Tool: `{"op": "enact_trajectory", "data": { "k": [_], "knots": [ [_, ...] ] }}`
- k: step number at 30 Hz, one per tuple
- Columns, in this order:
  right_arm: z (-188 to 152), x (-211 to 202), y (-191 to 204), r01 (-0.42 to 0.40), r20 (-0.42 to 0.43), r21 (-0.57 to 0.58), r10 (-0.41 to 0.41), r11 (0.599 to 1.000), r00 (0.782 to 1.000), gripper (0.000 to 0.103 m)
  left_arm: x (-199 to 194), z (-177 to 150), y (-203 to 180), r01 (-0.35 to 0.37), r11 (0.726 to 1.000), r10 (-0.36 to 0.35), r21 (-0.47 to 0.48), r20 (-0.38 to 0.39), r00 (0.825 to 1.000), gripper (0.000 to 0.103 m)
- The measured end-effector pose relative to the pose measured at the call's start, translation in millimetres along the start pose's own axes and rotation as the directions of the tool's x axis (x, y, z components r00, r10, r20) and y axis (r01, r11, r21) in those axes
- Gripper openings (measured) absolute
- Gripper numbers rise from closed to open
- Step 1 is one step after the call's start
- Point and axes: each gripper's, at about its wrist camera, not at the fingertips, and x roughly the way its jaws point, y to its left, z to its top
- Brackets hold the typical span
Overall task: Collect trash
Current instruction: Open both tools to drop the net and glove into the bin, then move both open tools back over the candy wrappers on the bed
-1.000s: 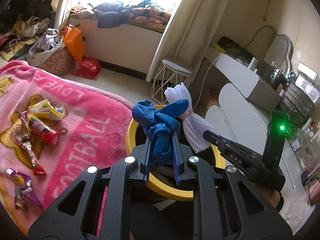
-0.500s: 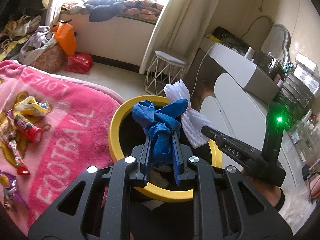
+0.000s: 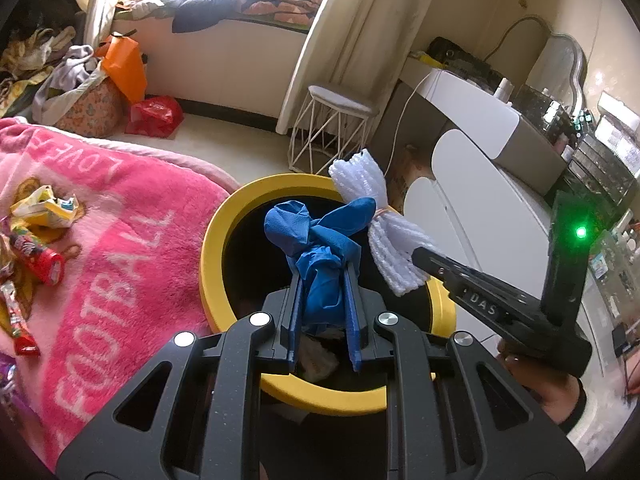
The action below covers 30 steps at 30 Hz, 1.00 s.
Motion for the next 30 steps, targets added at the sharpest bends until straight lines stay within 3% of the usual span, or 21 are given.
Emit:
{"op": "enact_trajectory", "data": {
  "k": [3,5,7,9,12,14,20,30],
  "knots": [
    [1,-1,1,-0.002,0.007,0.004,0.002,1.0,1.0,0.017,4,1,0,0.001,1.0,-0.001,-0.003,-0.003,1.0,0.014],
    [1,-2,0,-0.005,0.018,0.014,0.005,1.0,1.0,0.031,6,3,0,0.003,1.0,-0.003,-0.006,-0.002,1.0,0.025],
    [0,-4,-1,-0.003,0.027,0.019,0.002,1.0,1.0,0.042,6,4,1,0.007,1.0,-0.007,-0.014,0.008,1.0,0.055],
    [1,-5,-3,-0.002,0.037,0.028,0.0,1.0,0.999,0.048,4,5,1,0.012,1.0,-0.012,-0.024,0.017,1.0,0.064],
    [1,-7,-5,0.003,0.046,0.039,-0.005,0.999,0.999,0.058,-2,5,4,0.0,1.0,0.001,-0.032,0.029,1.0,0.086],
    [2,-9,-6,0.005,0.053,0.047,-0.008,0.999,0.999,0.066,-6,4,7,0.002,0.999,0.0,-0.04,0.037,0.999,0.089],
    [2,-12,-2,0.003,0.059,0.038,-0.005,0.999,0.998,0.073,-21,2,15,-0.04,0.997,0.043,-0.059,0.06,0.997,0.092],
    [5,-16,21,-0.024,0.067,-0.018,0.026,1.0,0.997,0.075,-49,2,28,-0.13,0.989,0.137,-0.063,0.119,0.983,0.092]
  ]
}}
